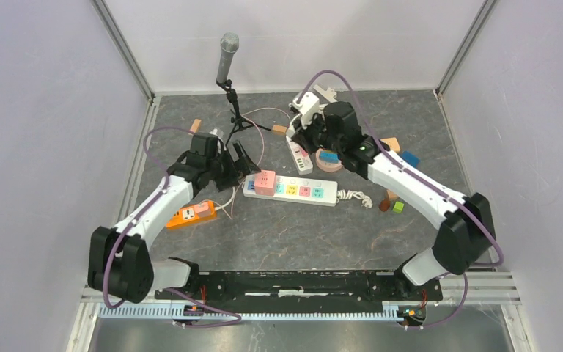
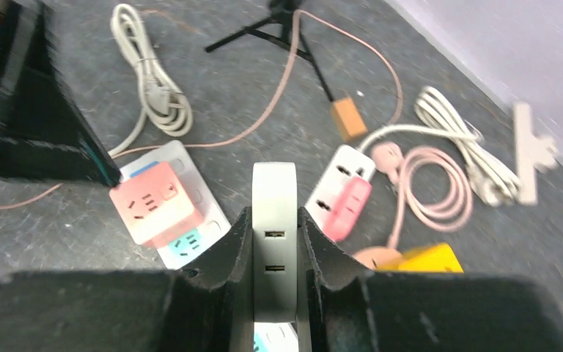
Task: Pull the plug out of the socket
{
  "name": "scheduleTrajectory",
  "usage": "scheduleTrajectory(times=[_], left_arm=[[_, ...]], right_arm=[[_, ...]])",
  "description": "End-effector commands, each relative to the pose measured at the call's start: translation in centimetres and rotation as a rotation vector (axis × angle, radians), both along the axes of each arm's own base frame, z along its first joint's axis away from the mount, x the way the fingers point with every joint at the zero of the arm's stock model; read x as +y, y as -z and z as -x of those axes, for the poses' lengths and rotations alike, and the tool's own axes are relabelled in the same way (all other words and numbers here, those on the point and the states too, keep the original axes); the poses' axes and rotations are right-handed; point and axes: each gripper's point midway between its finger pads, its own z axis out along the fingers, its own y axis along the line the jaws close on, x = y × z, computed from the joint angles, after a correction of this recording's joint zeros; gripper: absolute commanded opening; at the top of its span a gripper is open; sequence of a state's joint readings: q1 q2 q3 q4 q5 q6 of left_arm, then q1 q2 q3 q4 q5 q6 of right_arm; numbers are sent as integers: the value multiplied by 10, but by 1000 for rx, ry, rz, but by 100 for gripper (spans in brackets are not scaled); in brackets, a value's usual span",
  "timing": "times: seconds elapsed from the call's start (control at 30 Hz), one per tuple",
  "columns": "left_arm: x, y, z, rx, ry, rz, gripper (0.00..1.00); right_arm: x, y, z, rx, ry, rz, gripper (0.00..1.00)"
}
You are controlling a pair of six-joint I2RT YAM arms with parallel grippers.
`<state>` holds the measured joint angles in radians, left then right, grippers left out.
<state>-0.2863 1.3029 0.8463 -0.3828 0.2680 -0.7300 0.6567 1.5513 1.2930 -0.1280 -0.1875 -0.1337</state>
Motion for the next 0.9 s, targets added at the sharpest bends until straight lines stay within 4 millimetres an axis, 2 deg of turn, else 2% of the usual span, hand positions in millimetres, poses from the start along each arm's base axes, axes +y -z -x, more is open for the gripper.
scheduleTrajectory(times=[0.0, 0.13, 0.3, 0.37, 0.5, 0.6, 0.8, 0.87], left_arm=[[19, -58, -21, -204, -17, -96, 100], [34, -76, -26, -277, -43, -170, 100], [48, -81, -30, -305, -87, -229, 100], [51, -80, -31, -306, -99, -243, 100], [58, -77, -36, -323, -129, -271, 100], [61, -76, -38, -337, -151, -275, 100], [68, -69, -42, -305, -192, -299, 100], [69, -65, -42, -281, -202, -306, 100]], right_arm=[[-49, -2, -2, 45, 227, 22, 0], [-104, 37, 10, 191, 408, 64, 0], [-140, 83, 51, 354, 496, 16, 0], [-149, 100, 71, 425, 522, -7, 0], [-154, 131, 110, 546, 498, -53, 0], [-158, 140, 127, 589, 488, -94, 1], [-170, 168, 158, 715, 502, -68, 10], [-178, 179, 164, 727, 531, -39, 16]])
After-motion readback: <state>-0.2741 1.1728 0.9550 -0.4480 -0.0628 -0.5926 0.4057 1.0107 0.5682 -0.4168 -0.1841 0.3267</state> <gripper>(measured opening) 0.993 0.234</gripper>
